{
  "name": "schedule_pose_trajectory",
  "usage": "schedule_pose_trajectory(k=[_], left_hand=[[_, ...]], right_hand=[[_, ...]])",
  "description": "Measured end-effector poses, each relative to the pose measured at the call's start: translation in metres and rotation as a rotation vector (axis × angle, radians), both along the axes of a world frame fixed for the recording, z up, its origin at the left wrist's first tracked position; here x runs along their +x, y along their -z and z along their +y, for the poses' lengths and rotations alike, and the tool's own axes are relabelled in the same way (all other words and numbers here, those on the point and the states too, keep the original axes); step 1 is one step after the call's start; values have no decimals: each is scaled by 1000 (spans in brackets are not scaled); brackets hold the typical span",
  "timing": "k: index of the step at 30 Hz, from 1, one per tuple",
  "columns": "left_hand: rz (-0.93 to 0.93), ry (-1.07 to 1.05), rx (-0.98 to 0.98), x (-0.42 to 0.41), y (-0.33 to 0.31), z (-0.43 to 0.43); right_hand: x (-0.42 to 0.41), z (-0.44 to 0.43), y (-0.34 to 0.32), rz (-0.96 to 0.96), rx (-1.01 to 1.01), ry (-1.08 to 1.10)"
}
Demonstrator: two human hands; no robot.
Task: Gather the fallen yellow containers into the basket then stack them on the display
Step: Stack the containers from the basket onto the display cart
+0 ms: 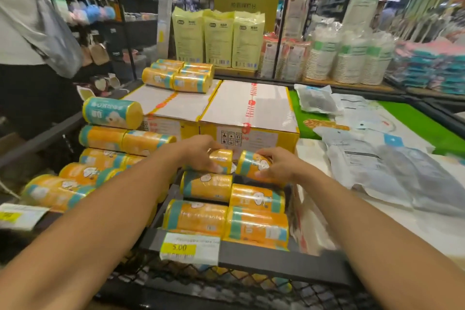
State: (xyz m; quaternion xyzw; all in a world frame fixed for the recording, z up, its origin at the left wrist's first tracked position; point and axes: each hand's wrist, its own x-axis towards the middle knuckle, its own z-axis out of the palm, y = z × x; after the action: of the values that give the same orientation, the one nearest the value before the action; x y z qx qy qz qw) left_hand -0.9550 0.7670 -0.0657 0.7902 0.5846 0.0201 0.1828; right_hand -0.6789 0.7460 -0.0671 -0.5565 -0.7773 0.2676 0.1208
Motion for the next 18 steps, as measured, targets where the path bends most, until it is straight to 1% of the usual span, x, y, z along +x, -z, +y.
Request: schedule_pose_trajectory(k=[3,5,8,11,13,15,18], left_hand=[[-113,2,-67,-6,6,8],[-146,2,-99,-7,10,8],[-125,21,-177,-6,11,5],[-48,1,-237,-2,16,1],[-20,-26,-273,-1,21,0],[-28,-26,-284,-1,23,-3],[-103,-72,-298,1,21,-10]], right_hand=[[-1,6,13,-19,-44,-64],[-4,7,20,-41,-85,-102],[-3,6,19,-36,-127,-127],[-4,2,23,22,-147,-74],[-5,2,28,-17,-102,-31],[-4,1,30,-16,-80,32],[-4,-2,28,65,-125,122]])
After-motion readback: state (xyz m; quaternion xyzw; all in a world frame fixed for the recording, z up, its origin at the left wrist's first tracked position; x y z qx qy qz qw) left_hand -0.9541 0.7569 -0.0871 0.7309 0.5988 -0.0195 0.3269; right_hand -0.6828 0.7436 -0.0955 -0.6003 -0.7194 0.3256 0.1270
